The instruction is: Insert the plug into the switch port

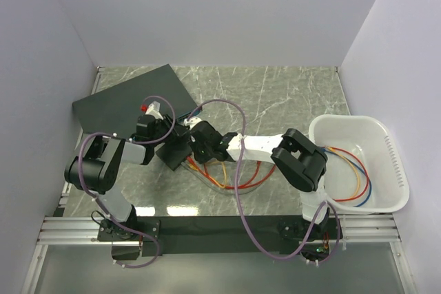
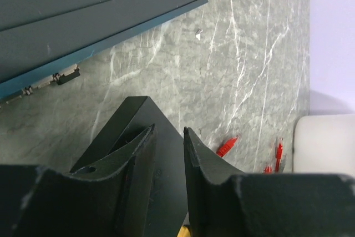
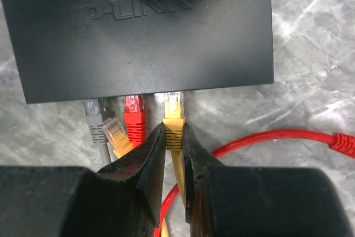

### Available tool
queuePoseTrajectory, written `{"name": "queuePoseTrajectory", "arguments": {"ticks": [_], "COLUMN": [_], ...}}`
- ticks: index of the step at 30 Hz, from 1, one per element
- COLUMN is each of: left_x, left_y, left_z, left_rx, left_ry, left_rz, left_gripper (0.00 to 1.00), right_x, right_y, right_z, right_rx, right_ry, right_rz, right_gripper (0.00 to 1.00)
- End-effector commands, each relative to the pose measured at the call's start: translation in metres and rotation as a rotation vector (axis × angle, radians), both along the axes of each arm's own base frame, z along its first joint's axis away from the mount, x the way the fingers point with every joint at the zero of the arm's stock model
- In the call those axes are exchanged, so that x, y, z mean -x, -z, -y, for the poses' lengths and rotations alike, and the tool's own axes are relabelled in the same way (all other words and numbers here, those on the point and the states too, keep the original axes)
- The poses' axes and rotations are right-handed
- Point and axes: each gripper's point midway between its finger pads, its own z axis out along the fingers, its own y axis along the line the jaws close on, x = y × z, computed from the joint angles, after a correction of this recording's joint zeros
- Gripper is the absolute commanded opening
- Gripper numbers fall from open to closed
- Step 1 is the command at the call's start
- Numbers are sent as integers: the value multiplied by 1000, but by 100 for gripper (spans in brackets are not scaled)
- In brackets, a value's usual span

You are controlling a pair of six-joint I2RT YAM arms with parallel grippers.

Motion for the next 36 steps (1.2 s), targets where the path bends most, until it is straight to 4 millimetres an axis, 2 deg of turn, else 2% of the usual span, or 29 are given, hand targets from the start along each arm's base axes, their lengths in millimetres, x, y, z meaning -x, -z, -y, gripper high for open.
{"name": "queuePoseTrajectory", "arguments": {"ticks": [1, 7, 13, 23, 27, 30, 31, 33, 34, 36], "left_x": [37, 40, 43, 57, 52, 46, 37, 36, 28, 27], "left_y": [65, 70, 72, 88, 78, 62, 49, 47, 35, 34], "left_z": [-14, -14, -14, -14, -13, -17, -19, -24, -24, -30], "left_rx": [-84, -84, -83, -70, -58, -84, -93, -128, -131, -163], "left_ry": [-34, -32, -26, -25, -26, -46, -59, -72, -80, -102], "left_rz": [-231, -244, -249, -295, -274, -252, -219, -234, -207, -227], "left_gripper": [34, 34, 34, 33, 33, 34, 34, 34, 34, 34], "right_x": [-8, -9, -14, -28, -31, -30, -31, -29, -29, -28], "right_y": [-29, -31, -22, -18, -13, -8, -6, -5, -5, -5], "right_z": [-33, -36, -36, -24, -19, -18, -17, -18, -18, -18], "right_rx": [-109, -113, -99, -109, -114, -108, -105, -107, -106, -109], "right_ry": [-8, -2, 9, 72, 83, 81, 82, 79, 78, 75], "right_rz": [52, 63, 73, 140, 139, 128, 127, 122, 123, 121], "right_gripper": [0, 0, 0, 0, 0, 0, 0, 0, 0, 0]}}
